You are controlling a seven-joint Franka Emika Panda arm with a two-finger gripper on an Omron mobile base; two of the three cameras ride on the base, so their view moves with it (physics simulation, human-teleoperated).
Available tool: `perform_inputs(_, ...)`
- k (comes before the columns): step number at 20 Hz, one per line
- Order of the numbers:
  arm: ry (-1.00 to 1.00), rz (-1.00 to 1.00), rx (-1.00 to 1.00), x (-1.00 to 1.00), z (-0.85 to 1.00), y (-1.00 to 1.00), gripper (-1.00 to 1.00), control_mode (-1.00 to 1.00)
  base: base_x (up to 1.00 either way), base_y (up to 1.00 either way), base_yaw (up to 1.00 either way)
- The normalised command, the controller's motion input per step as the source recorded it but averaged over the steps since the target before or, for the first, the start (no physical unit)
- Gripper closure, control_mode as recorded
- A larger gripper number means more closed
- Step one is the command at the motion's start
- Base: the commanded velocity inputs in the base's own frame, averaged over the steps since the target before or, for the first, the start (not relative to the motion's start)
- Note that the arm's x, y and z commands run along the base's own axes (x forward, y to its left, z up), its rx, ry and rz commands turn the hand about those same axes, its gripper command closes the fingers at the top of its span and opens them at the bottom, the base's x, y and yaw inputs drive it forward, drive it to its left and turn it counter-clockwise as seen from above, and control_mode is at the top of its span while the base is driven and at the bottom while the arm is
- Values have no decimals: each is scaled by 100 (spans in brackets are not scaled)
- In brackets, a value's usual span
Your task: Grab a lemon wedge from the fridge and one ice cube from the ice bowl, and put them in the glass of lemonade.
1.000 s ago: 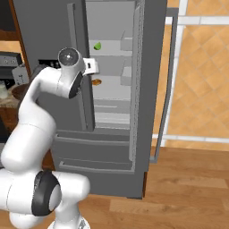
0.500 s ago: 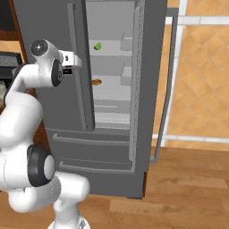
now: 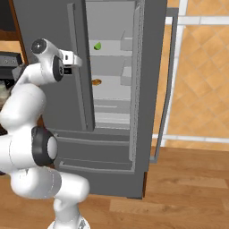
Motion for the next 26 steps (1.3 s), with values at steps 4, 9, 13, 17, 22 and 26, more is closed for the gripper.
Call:
perform_inputs(4,9,0,0,100,-20,-1,-100,-100,0,0,0)
perform_inputs(9,11,0,0,97,-6,-2,-100,-100,0,0,0)
perform_inputs(13,3,0,0,52,-2,0,-100,-100,0,0,0)
perform_inputs(17,-19,0,6,-7,-28,-1,-100,-100,0,0,0)
perform_inputs(22,-18,0,7,-1,-29,0,-100,-100,0,0,0)
perform_inputs(26,-14,0,6,4,-32,0,-100,-100,0,0,0)
